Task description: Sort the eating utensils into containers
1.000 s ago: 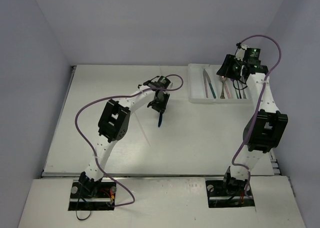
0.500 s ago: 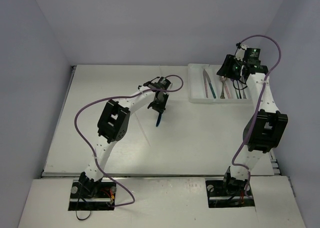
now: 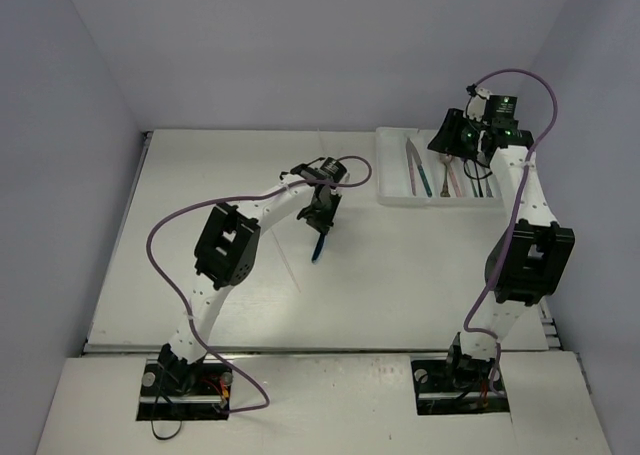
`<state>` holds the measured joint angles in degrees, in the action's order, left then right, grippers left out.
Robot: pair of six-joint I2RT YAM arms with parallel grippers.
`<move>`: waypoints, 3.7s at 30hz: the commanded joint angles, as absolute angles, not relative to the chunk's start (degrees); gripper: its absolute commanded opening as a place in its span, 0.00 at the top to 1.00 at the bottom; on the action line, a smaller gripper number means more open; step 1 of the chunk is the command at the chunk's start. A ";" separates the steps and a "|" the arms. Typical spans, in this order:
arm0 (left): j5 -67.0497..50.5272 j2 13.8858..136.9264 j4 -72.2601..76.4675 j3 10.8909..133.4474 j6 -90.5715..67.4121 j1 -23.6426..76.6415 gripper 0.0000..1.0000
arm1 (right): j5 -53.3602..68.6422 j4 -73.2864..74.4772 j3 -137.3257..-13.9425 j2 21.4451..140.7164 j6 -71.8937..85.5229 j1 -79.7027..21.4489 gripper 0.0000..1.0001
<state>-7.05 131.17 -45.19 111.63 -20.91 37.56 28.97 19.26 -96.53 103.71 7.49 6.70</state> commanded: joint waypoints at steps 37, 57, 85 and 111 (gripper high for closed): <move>-2.13 132.29 -55.93 119.86 -8.57 40.96 0.56 | 27.91 18.02 -90.59 96.24 2.46 4.77 0.52; -8.26 147.04 -65.21 130.08 -3.87 39.64 0.86 | 29.00 18.11 -89.12 95.10 2.02 6.24 0.52; -10.16 125.28 -56.08 130.86 -12.76 33.87 1.00 | 36.10 17.82 -90.95 95.73 6.94 6.13 0.50; -25.97 108.61 -30.36 115.42 -36.47 23.32 1.00 | 35.03 15.74 -100.40 105.63 12.20 -26.18 0.40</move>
